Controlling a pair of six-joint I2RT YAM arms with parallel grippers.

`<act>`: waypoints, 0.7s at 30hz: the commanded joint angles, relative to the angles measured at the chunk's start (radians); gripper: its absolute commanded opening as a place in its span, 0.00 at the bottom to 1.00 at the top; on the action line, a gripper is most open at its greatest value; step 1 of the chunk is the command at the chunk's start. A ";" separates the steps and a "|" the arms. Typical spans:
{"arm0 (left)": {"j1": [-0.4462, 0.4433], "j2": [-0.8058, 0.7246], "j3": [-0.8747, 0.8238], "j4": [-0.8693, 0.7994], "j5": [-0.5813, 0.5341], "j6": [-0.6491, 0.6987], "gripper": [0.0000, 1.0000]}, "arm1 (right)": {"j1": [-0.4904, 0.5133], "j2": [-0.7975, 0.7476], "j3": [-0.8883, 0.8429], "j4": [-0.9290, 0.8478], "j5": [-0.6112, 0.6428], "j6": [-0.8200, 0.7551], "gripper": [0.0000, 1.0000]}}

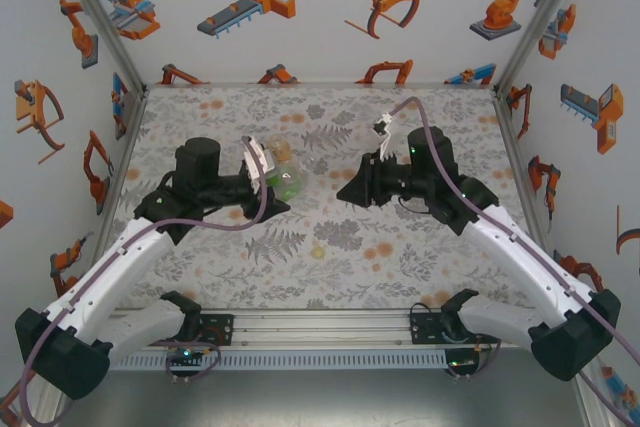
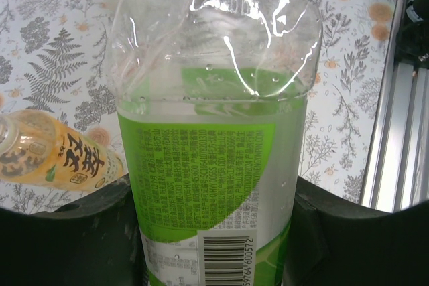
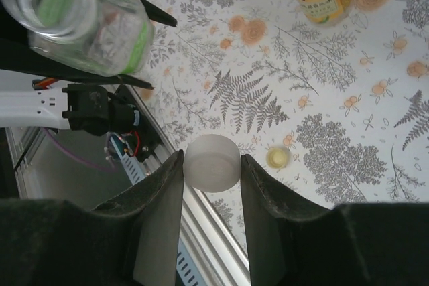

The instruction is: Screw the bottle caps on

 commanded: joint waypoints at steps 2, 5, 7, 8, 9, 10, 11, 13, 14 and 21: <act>-0.026 0.003 0.026 -0.043 0.022 0.086 0.00 | 0.000 -0.055 0.016 0.087 -0.031 -0.094 0.23; -0.047 0.008 0.026 -0.071 0.011 0.124 0.00 | 0.000 -0.086 -0.008 0.144 -0.054 -0.144 0.19; -0.063 0.011 0.028 -0.092 -0.002 0.146 0.00 | 0.000 -0.109 -0.028 0.185 -0.103 -0.193 0.18; -0.070 0.013 0.028 -0.100 -0.005 0.157 0.00 | 0.001 -0.118 -0.033 0.200 -0.132 -0.223 0.19; -0.077 0.017 0.028 -0.110 -0.009 0.171 0.00 | 0.001 -0.126 -0.033 0.209 -0.156 -0.255 0.19; -0.085 0.018 0.030 -0.120 -0.013 0.184 0.00 | 0.001 -0.131 -0.029 0.211 -0.174 -0.290 0.18; -0.092 0.022 0.031 -0.130 -0.016 0.195 0.00 | 0.000 -0.135 -0.025 0.208 -0.192 -0.324 0.18; -0.108 0.029 0.035 -0.151 -0.022 0.220 0.00 | 0.001 -0.137 -0.021 0.206 -0.261 -0.409 0.18; -0.114 0.030 0.035 -0.162 -0.024 0.233 0.00 | 0.000 -0.138 -0.023 0.207 -0.292 -0.441 0.18; -0.148 0.022 0.030 -0.195 -0.041 0.286 0.00 | 0.001 -0.138 -0.030 0.166 -0.436 -0.703 0.15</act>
